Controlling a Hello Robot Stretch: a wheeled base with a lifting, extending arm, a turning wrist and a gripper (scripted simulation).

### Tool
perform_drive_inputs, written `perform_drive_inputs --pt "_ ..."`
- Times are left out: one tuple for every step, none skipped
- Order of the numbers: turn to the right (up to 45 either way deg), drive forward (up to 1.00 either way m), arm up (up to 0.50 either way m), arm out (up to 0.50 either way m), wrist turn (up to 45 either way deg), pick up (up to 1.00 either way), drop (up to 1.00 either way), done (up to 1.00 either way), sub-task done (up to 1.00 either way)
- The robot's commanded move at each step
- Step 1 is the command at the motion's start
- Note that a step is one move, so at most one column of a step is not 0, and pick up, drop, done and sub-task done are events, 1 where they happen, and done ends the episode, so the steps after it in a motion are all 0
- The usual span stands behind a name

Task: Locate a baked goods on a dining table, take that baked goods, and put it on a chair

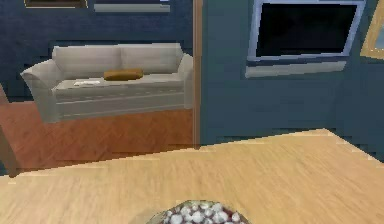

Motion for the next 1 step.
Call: perform_drive_inputs --pt "-15.0 0.00 0.00 0.00 0.0 0.00 0.00 0.00 0.00"
